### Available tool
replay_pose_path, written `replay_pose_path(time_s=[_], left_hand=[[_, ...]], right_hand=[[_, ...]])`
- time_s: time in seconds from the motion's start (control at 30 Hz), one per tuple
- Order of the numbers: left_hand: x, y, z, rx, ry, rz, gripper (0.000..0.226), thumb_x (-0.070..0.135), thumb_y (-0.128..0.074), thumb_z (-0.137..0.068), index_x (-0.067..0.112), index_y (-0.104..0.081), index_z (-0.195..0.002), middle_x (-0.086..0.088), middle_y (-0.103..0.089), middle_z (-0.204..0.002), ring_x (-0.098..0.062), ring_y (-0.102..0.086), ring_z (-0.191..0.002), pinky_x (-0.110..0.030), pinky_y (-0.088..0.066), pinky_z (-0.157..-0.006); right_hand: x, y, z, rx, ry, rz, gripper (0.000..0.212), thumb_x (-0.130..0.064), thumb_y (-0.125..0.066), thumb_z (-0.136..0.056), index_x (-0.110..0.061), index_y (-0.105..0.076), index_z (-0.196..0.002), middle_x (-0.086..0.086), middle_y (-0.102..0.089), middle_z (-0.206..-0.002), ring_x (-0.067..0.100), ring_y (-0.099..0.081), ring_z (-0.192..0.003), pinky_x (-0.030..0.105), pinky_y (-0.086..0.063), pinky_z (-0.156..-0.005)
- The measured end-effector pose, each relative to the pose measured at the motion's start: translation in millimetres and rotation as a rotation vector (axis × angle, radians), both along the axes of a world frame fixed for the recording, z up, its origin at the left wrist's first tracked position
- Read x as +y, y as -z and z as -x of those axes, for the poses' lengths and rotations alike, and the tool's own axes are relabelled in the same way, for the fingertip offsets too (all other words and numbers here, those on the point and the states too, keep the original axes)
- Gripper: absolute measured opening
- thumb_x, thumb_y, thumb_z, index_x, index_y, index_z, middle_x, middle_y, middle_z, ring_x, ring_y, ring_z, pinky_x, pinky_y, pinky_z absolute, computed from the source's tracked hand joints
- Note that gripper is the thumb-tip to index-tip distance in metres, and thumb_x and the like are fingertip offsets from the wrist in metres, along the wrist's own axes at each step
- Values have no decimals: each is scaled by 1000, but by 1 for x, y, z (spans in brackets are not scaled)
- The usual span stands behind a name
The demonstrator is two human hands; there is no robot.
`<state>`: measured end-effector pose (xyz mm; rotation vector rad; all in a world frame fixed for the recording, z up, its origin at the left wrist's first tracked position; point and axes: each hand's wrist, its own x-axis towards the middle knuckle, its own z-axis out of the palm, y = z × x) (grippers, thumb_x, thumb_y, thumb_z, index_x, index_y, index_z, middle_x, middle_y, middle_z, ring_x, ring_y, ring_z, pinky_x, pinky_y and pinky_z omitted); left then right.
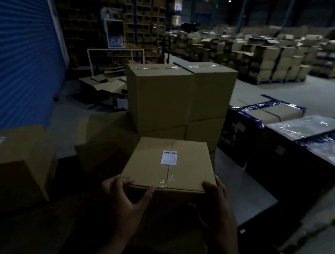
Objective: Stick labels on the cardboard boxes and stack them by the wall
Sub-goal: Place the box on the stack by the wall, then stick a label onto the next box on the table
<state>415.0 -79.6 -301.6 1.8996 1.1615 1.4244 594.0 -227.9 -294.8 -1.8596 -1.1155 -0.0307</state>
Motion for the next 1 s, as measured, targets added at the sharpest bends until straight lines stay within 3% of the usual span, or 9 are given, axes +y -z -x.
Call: replay_pose_path(time_s=[0.1,0.27,0.37,0.53,0.6,0.67,0.77,0.83,1.0], left_hand=[[1,24,-26,44,85,59,62,64,-78,-67,19,-56,-102,2,-37,-120,-13,-47,-108,-42,-51,-94],[10,34,-70,35,161,117,60,66,-69,-68,17,-52,-96,2,-36,-113,-14,-50,-96,-37,-51,-89],[23,38,-93,82,187,208,58,58,-78,-70,14,-51,-96,1,-35,-109,-18,-51,-93,-41,-51,-87],[50,36,-133,184,213,303,80,46,-87,-67,4,-49,-124,-9,-36,-128,-32,-50,-112,-28,-38,-90],[63,31,-150,285,253,337,102,68,-81,-60,7,-45,-133,-12,-33,-139,-33,-49,-117,-32,-42,-97],[76,28,-168,382,278,340,115,85,-70,-51,12,-42,-137,-12,-29,-142,-33,-42,-125,-40,-42,-104],[87,21,-197,508,283,309,116,88,-66,-50,15,-41,-136,-13,-27,-145,-30,-19,-140,-47,-32,-112],[92,19,-216,546,277,272,124,97,-48,-42,16,-41,-137,-14,-27,-150,-33,-4,-149,-55,-25,-116],[102,23,-250,825,266,58,125,100,-38,-52,15,-41,-143,-13,-21,-163,-27,16,-153,-71,8,-114]], right_hand=[[-12,22,-14,26,62,28,69,-27,-82,-74,-44,-43,-129,-15,-27,-153,6,-41,-128,17,-39,-93],[-16,41,-36,-17,197,63,50,-24,-86,-70,-25,-61,-113,-5,-45,-141,11,-59,-108,16,-47,-76],[-14,46,-45,-107,250,88,39,-31,-87,-68,-25,-64,-98,-6,-53,-123,17,-61,-103,22,-49,-70],[-5,63,-58,-299,241,113,38,-38,-83,-71,-33,-65,-104,-11,-58,-112,19,-52,-100,16,-36,-76],[3,65,-58,-347,240,100,29,-47,-70,-82,-31,-69,-106,-12,-61,-108,17,-52,-99,17,-38,-74],[14,65,-59,-400,230,74,31,-50,-61,-85,-29,-72,-104,-10,-64,-102,15,-53,-96,19,-42,-72],[29,61,-62,-470,185,35,28,-46,-63,-86,-25,-74,-100,-7,-65,-92,12,-52,-90,21,-45,-71],[37,53,-66,-470,159,67,22,-45,-64,-86,-27,-73,-95,-9,-63,-86,12,-53,-83,23,-46,-66],[54,34,-96,-286,141,148,20,-43,-57,-91,-29,-68,-81,-17,-55,-81,3,-46,-82,21,-42,-68]])
